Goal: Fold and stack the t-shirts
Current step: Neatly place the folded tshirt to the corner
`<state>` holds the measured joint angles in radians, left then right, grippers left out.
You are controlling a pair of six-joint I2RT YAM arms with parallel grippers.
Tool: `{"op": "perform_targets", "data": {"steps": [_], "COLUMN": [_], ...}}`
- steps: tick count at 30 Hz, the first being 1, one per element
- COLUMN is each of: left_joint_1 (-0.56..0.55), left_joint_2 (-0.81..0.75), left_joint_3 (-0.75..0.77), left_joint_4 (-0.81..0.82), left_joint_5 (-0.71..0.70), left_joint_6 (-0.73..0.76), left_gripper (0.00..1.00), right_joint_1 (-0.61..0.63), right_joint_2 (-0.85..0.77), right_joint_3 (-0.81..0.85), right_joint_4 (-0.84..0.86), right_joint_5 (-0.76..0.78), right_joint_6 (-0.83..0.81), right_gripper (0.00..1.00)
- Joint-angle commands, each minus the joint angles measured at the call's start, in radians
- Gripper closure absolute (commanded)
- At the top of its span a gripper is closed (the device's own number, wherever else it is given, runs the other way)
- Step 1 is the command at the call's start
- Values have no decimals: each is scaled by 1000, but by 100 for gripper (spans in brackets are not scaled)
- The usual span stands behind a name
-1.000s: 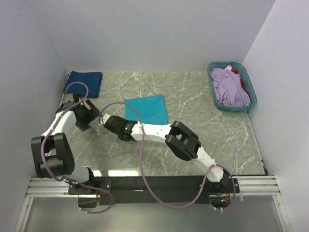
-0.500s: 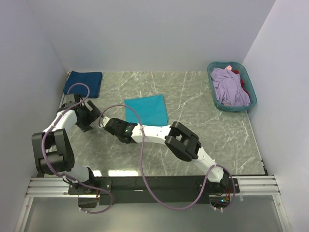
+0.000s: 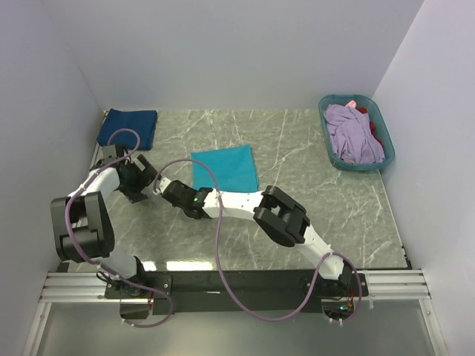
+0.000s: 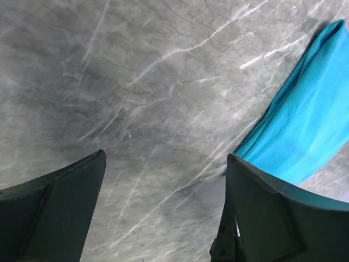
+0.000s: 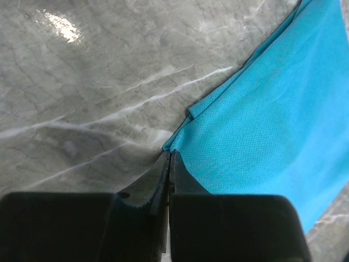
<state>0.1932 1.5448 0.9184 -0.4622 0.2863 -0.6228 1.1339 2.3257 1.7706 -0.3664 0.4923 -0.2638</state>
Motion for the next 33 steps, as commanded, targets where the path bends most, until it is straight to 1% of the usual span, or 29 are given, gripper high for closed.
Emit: {"op": "perform_targets", "data": {"steps": [1, 5, 9, 11, 15, 17, 21, 23, 24, 26, 33], "left_joint_1": [-6, -56, -112, -150, -187, -233, -276, -287, -287, -287, -287], "left_joint_2": [26, 55, 89, 103, 156, 170, 215, 221, 215, 206, 150], "left_joint_3": [-4, -4, 5, 11, 42, 42, 40, 22, -18, -50, -159], "left_joint_4": [46, 92, 160, 184, 229, 282, 373, 448, 489, 552, 652], "left_joint_5": [68, 120, 155, 163, 178, 206, 246, 277, 290, 281, 252], "left_joint_6": [-18, -70, -162, -195, -268, -299, -379, -417, -464, -495, -583], "left_gripper": [1, 1, 1, 1, 1, 1, 1, 1, 1, 1, 1], "right_joint_1": [-11, -26, -58, -72, -111, -131, -149, -154, -154, -160, -169], "right_joint_2": [-83, -164, -239, -256, -301, -310, -324, -324, -324, -327, -335], "right_joint_3": [-36, -86, -117, -135, -172, -190, -214, -217, -217, -229, -243], "right_joint_4": [15, 59, 96, 116, 147, 161, 175, 173, 175, 179, 192], "right_joint_5": [-72, -126, -172, -198, -263, -282, -310, -314, -317, -325, -339], "right_joint_6": [55, 113, 167, 201, 254, 262, 301, 304, 305, 311, 324], "right_gripper": [100, 100, 100, 100, 100, 100, 100, 100, 100, 100, 100]}}
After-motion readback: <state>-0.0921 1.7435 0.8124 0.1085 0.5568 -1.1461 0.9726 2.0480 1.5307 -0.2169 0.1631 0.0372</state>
